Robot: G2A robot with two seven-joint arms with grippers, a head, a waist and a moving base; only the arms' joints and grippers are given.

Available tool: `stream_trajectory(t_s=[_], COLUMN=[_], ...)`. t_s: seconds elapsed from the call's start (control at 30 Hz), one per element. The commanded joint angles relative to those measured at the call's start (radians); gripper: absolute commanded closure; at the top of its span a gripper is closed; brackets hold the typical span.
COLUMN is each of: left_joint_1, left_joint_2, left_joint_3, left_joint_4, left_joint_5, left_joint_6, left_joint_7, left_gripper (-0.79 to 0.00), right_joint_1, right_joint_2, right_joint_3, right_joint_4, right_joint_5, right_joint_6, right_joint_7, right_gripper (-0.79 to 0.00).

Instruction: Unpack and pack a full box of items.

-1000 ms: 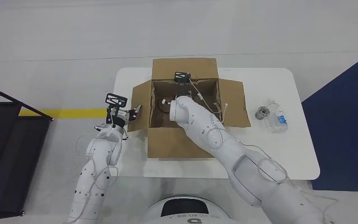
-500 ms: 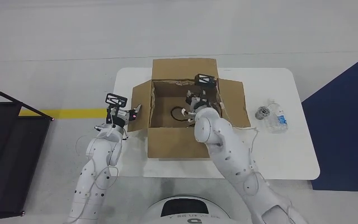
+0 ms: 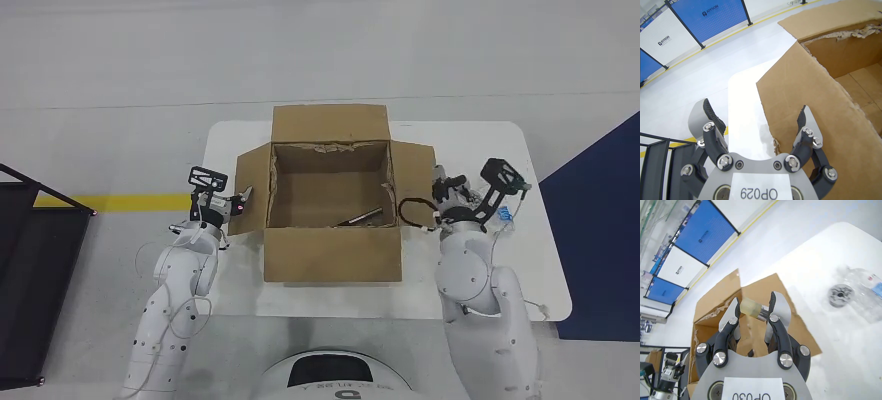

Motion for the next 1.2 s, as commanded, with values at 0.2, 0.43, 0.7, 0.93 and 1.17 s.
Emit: stream_trajectory(t_s=[0.2, 0.43, 0.7, 0.93, 1.17], left_joint_1=[0.000, 0.000, 0.000, 0.000, 0.000], left_joint_2=[0.000, 0.000, 0.000, 0.000, 0.000], left_joint_3=[0.000, 0.000, 0.000, 0.000, 0.000], left_joint_4=[0.000, 0.000, 0.000, 0.000, 0.000], left_joint_5=[0.000, 0.000, 0.000, 0.000, 0.000], left_joint_6=[0.000, 0.000, 0.000, 0.000, 0.000], left_joint_7=[0.000, 0.000, 0.000, 0.000, 0.000], left_gripper=[-0.785, -0.785, -0.785, -0.785, -0.785], right_joint_1=[0.016, 0.044, 0.159, 0.260, 0.195], right_joint_2=[-0.004, -0.013, -0.034, -0.035, -0.030], right_joint_3=[0.090, 0.140, 0.182, 0.179, 0.232], right_joint_4=[0.100, 0.117, 0.299, 0.445, 0.384], right_joint_5=[0.076, 0.204, 0.456, 0.435, 0.461], right_joint_6=[0.200, 0.183, 0.028, 0.083, 0.072], right_joint_7=[0.054, -0.005, -0.195, -0.255, -0.251], right_gripper=[0.000, 0.000, 0.000, 0.000, 0.000])
